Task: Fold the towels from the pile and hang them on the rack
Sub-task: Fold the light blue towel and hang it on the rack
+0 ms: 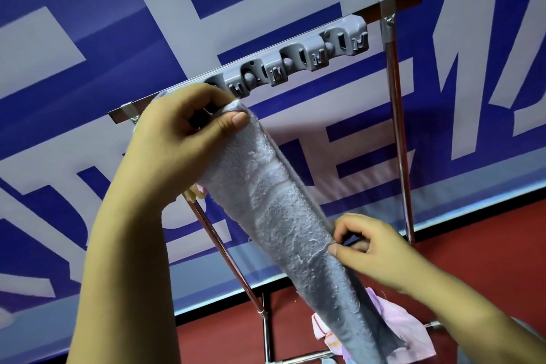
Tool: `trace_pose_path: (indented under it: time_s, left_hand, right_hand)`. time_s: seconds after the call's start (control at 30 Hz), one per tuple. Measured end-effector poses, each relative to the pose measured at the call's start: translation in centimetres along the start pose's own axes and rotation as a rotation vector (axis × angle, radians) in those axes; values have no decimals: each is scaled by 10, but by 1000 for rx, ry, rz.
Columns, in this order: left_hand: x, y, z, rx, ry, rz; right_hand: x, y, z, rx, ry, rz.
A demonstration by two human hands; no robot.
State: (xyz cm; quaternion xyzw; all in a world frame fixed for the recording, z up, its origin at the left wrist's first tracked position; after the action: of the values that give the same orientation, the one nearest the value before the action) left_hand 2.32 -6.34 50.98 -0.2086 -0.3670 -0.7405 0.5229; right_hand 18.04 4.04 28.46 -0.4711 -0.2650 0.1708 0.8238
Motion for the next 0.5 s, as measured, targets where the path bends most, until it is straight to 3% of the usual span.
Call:
trace_pose_path:
  time_s: [0.17, 0.5]
  left_hand:
    - [4, 0, -2, 13, 3, -22]
    - [5, 1, -3, 12, 4, -49]
  right_hand:
    - [4, 7, 1, -84, 54, 130]
    - [5, -2, -5, -82, 130, 80]
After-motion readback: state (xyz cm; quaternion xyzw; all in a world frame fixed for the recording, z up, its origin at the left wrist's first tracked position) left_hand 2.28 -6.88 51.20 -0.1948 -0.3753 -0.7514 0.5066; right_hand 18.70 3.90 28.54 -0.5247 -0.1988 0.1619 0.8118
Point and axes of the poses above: each hand's wrist, its own z-axis towards the middle knuckle, its own x-axis out of the back of the hand, y = z × x, the point moved 2 cm from there along z, towards the middle knuckle, and after that the axes turned 2 degrees about -z, right-handed, at the moved point
